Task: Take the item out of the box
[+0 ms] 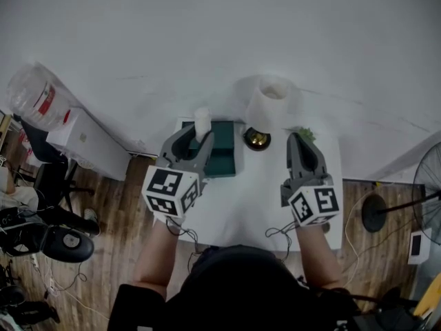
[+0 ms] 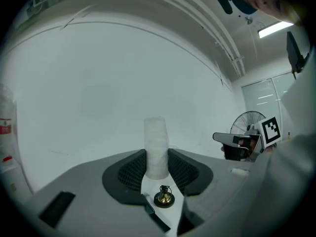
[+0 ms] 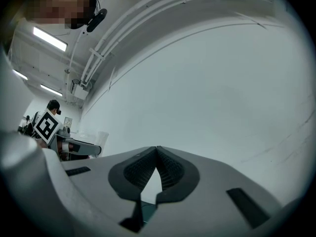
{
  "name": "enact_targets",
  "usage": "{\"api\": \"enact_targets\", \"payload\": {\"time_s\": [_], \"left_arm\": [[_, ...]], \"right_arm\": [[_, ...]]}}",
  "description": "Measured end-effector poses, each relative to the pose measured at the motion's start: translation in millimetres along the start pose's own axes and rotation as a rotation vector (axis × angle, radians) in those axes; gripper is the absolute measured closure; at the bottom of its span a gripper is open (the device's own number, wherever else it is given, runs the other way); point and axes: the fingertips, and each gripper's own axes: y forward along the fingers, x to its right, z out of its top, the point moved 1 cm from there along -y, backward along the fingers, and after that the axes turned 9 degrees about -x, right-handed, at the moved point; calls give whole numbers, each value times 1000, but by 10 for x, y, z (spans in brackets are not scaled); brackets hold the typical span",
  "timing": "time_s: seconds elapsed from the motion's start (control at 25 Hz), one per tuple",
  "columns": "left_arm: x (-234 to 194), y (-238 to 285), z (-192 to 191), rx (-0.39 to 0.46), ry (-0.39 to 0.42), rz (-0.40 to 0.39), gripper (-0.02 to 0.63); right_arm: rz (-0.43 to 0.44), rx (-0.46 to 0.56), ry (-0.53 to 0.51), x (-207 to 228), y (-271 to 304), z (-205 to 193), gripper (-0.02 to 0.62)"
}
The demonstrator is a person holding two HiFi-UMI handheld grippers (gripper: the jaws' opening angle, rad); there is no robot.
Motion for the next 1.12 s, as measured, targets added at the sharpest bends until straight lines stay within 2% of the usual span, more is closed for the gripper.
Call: {"api": "enact_targets", "payload": {"time_s": [1.12], "left_arm": [[-121,211,-63,-27,-9,-21,472]], "right_arm": [[-5,-31,-4,48,215,-82,591]]}}
